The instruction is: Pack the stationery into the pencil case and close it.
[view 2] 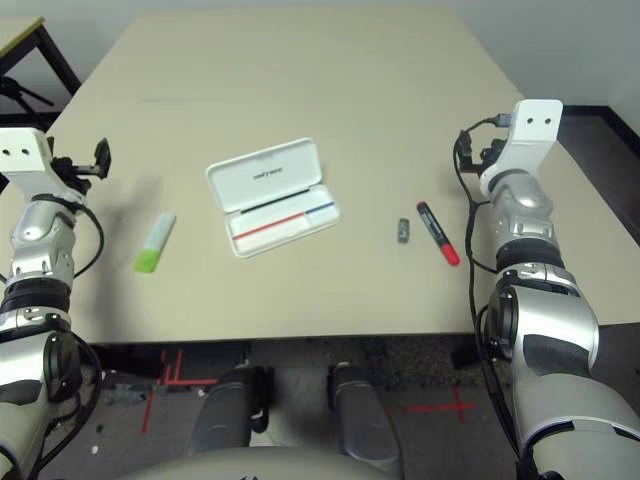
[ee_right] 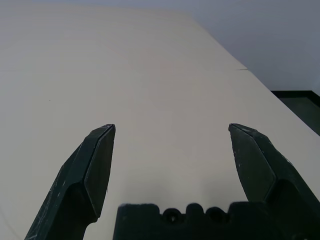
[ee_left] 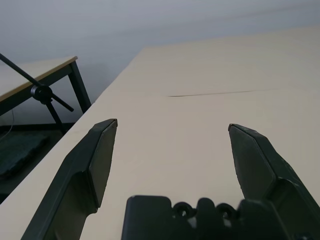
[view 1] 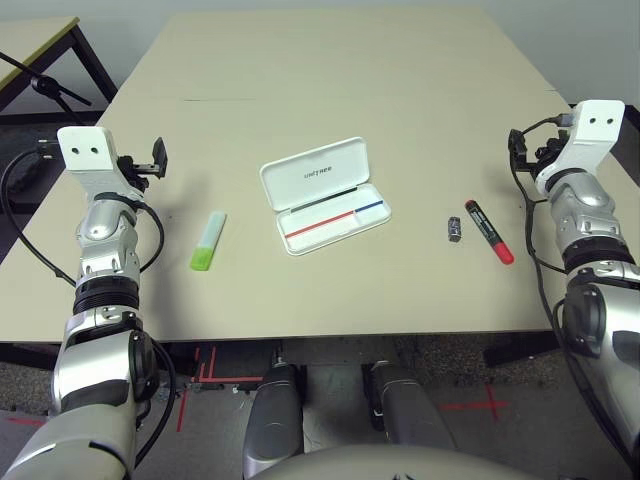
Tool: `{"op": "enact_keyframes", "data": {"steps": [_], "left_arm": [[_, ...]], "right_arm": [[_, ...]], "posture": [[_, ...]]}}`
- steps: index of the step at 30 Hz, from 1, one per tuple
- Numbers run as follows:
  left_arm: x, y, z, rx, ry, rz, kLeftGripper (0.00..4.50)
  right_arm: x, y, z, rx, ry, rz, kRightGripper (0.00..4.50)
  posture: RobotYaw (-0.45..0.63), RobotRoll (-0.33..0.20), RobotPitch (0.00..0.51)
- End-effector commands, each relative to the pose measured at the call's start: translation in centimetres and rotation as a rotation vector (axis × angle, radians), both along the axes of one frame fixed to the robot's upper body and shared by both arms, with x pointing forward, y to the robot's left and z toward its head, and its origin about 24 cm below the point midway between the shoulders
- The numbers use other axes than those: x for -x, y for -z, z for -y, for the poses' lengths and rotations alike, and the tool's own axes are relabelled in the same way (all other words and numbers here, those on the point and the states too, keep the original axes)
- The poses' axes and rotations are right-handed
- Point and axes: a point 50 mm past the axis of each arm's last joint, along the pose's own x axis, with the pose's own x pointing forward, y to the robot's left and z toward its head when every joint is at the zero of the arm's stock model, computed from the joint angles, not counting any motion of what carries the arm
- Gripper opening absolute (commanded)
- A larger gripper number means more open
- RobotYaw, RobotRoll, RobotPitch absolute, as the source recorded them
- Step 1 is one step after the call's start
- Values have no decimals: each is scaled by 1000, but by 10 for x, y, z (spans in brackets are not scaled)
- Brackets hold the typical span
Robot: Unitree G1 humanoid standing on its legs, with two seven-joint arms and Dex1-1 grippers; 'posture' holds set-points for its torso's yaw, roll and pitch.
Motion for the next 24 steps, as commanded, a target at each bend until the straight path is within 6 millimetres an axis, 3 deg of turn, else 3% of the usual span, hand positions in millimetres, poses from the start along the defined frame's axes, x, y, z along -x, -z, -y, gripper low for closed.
{"op": "enact_keyframes", "data": {"steps": [1,15,19,24], "left_arm": [[1,0,-2,3,-8,3,4483],[-1,-2,4,-7,32,-1,4483],[3,-6,1,-13,45,3,4483],[8,-10,-2,-21,65,6,4483]], "right_arm": [[-1,0,-1,7,0,-4,4500],[5,-2,8,19,-56,-3,4500],[8,-7,8,71,-214,-42,4500],[19,-9,-1,156,-554,-160,4500]], "posture": [[13,0,100],[-11,0,120],[-12,0,118],[-12,0,112]]}}
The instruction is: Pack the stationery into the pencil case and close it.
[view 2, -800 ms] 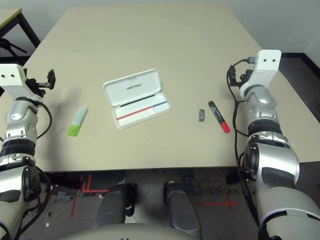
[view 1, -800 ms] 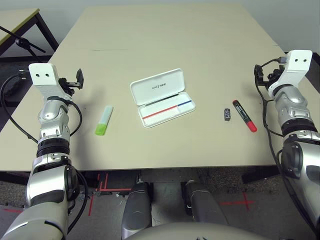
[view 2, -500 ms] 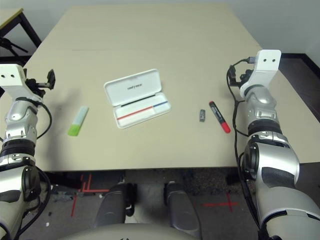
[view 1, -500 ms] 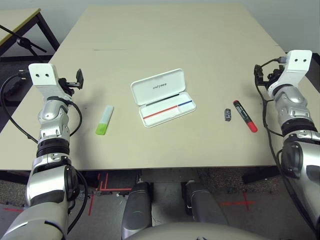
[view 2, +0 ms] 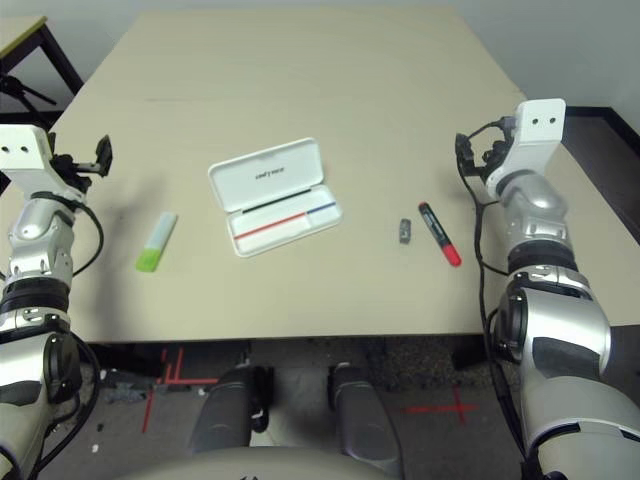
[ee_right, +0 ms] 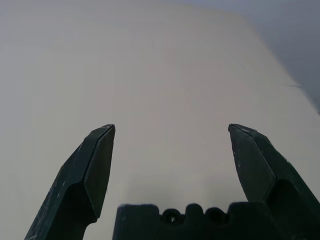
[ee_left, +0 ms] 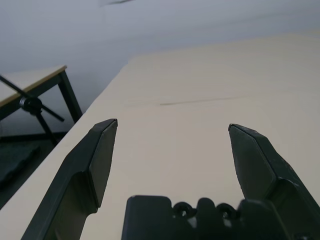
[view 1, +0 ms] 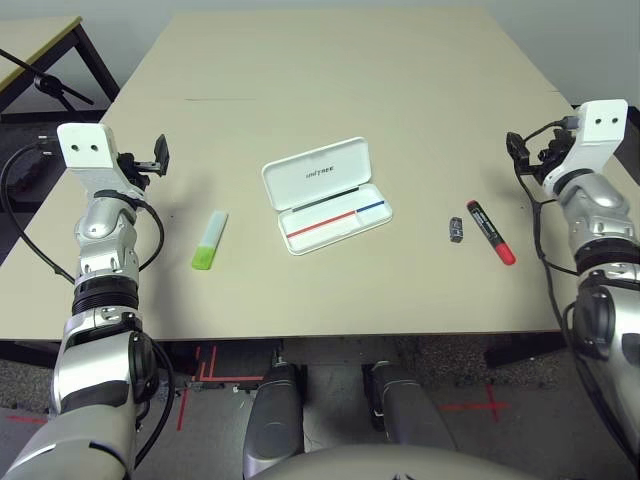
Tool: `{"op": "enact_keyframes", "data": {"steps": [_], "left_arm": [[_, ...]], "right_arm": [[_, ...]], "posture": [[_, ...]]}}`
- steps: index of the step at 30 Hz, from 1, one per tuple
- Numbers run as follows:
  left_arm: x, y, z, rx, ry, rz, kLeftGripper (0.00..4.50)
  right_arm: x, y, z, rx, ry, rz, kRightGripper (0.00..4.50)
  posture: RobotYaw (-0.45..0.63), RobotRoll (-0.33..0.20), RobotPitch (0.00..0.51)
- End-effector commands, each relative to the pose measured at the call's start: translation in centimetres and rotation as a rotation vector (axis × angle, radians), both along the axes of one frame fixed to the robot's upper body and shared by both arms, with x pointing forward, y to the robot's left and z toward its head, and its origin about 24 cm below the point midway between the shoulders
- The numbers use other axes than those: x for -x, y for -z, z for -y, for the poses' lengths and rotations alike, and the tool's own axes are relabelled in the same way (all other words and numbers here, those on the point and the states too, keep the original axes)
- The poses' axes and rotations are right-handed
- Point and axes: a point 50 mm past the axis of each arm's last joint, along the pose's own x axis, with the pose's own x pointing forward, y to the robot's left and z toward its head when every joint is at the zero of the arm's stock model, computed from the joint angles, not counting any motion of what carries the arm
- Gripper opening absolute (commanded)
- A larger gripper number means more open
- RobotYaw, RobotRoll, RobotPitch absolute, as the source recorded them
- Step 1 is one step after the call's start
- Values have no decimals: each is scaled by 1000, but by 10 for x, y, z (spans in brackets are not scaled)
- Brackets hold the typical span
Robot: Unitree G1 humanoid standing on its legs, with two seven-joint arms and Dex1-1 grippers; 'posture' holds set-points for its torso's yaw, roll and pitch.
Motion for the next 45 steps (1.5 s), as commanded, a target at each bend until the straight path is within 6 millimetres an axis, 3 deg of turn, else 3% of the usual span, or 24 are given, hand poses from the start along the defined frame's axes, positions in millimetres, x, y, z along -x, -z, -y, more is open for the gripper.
{"op": "enact_keyframes", "data": {"steps": [1,6,12,15,19,25,31,38,45], "left_arm": [[6,-2,-5,3,13,-13,4483],[9,-8,-2,-8,46,-16,4483],[13,-15,11,-36,164,-56,4483],[14,-17,19,-38,216,-76,4483],[21,-14,43,-82,401,-187,4483],[47,-9,91,-221,774,-367,4483],[67,-6,116,-316,995,-507,4483],[74,-1,140,-422,1113,-630,4483],[59,17,157,-505,1114,-722,4483]], "right_arm": [[10,3,-9,58,-237,-106,4500],[32,1,-25,75,-560,-252,4500],[50,-5,-39,56,-729,-353,4500],[53,-5,-42,56,-752,-373,4500],[54,-5,-46,63,-769,-383,4500],[53,-1,-48,66,-771,-391,4500],[54,2,-50,67,-776,-407,4500],[54,7,-51,76,-781,-426,4500],[52,9,-57,84,-787,-431,4500]], "posture": [[-12,0,111],[-10,0,106],[-1,0,106],[0,0,106],[4,0,105],[3,0,108],[-1,0,110],[-4,0,110],[-9,0,107]]}}
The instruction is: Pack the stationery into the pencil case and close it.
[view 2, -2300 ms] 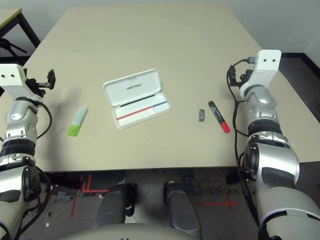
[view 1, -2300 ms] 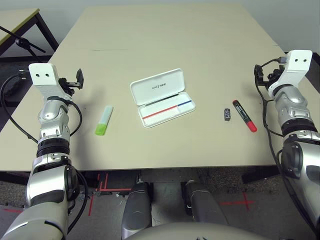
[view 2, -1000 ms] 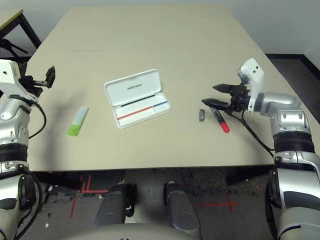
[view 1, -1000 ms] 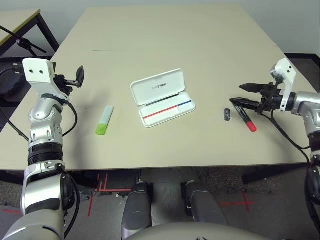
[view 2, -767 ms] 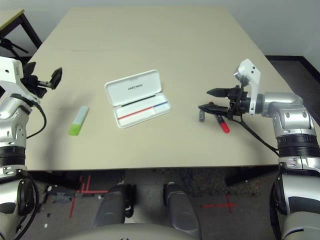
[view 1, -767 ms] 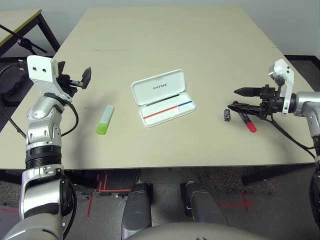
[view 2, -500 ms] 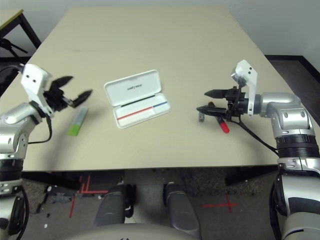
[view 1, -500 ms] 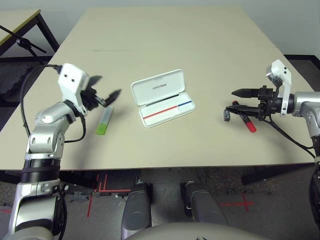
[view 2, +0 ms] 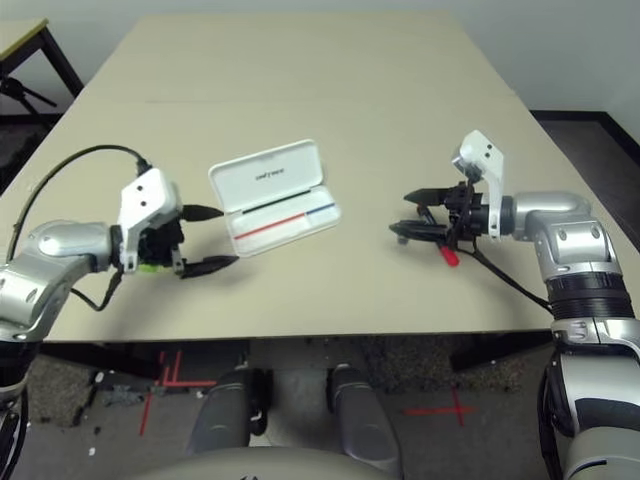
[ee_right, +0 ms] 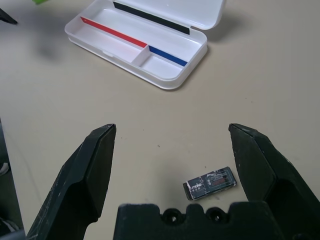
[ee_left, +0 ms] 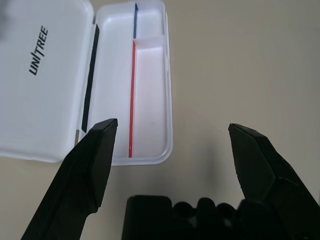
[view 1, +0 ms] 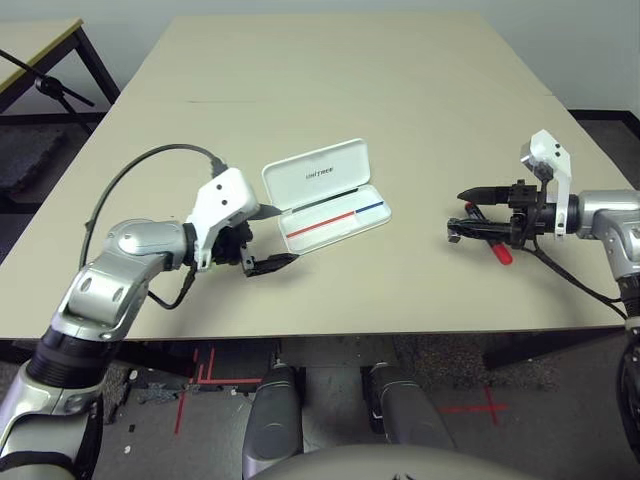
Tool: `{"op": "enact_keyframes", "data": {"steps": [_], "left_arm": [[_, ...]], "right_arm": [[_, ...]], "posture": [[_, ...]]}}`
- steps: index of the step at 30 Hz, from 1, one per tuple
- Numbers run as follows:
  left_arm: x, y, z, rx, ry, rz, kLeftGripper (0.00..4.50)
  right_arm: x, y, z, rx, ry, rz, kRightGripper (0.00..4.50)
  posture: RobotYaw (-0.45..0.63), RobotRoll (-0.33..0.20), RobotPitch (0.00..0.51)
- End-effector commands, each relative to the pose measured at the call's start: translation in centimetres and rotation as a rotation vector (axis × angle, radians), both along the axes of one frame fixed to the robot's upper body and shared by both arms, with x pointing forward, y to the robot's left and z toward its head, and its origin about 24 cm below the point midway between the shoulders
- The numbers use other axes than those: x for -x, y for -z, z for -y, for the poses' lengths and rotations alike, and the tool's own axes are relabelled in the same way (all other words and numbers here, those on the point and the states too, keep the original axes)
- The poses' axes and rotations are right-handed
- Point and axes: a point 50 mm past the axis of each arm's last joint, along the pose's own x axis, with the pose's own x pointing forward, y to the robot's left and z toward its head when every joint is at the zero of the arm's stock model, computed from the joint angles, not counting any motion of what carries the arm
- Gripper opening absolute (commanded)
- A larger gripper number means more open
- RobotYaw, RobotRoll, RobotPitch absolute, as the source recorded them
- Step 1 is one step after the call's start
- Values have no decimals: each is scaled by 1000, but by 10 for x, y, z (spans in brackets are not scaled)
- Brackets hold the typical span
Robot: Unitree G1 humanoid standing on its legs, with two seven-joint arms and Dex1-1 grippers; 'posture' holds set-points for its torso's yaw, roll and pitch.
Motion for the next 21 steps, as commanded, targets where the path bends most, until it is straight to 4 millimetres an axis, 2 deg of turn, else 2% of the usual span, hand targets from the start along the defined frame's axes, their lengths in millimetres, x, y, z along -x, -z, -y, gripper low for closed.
{"op": "enact_keyframes", "data": {"steps": [1,11,21], "left_arm": [[-7,13,7,-55,10,-36,4483],[-17,28,23,-93,64,-66,4483],[-23,34,29,-106,101,-90,4483]], "right_arm": [[-1,2,-5,19,-13,-5,4500],[-1,4,-6,29,-13,-3,4500],[-2,4,-8,28,-12,5,4500]], "posture": [[-9,0,107],[-17,0,107],[-23,0,107]]}}
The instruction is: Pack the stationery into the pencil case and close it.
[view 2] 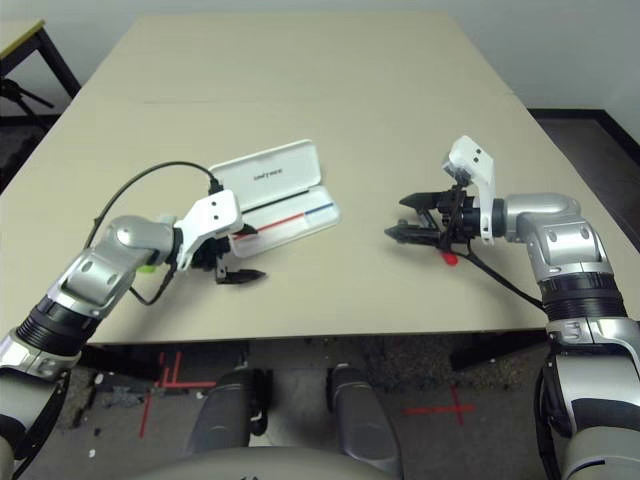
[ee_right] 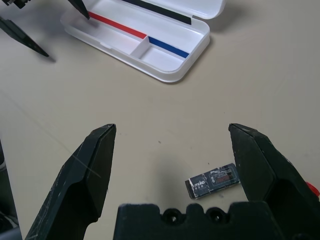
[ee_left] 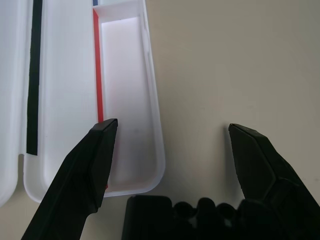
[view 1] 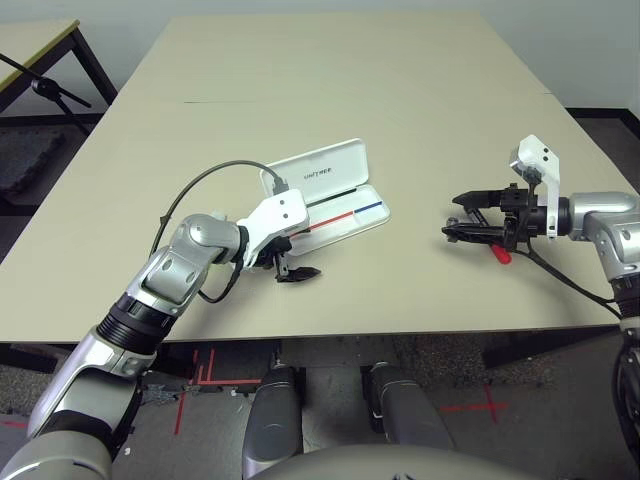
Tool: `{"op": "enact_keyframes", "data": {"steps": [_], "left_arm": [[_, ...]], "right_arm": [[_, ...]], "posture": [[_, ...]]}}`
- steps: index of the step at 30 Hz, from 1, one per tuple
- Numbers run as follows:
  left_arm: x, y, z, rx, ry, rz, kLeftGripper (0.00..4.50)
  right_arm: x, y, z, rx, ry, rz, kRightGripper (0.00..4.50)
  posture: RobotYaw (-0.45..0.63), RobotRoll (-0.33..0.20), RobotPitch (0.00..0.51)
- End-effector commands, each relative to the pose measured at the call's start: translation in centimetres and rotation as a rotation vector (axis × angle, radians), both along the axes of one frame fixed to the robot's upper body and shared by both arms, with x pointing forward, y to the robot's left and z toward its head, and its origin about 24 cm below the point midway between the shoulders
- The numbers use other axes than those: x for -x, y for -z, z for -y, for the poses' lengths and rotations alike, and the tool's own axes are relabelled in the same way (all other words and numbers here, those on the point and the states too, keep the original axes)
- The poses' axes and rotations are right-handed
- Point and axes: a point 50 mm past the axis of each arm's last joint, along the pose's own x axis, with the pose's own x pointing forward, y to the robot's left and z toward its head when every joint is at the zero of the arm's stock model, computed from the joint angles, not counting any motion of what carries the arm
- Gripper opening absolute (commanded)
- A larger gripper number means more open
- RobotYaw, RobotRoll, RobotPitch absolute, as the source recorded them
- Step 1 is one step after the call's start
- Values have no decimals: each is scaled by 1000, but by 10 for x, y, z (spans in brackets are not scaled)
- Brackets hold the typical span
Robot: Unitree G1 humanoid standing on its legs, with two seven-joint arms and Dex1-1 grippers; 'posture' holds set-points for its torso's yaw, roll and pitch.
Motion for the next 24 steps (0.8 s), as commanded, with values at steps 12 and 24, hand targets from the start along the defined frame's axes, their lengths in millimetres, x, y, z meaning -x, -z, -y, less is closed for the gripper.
{"op": "enact_keyframes", "data": {"steps": [12,24], "left_arm": [[-2,9,5,-33,45,-33,2755],[-8,5,3,-60,53,-1,16]], "right_arm": [[0,-1,-1,10,-1,23,4500],[17,-6,-5,-35,-97,-64,4500]], "posture": [[-32,0,105],[-40,0,100]]}}
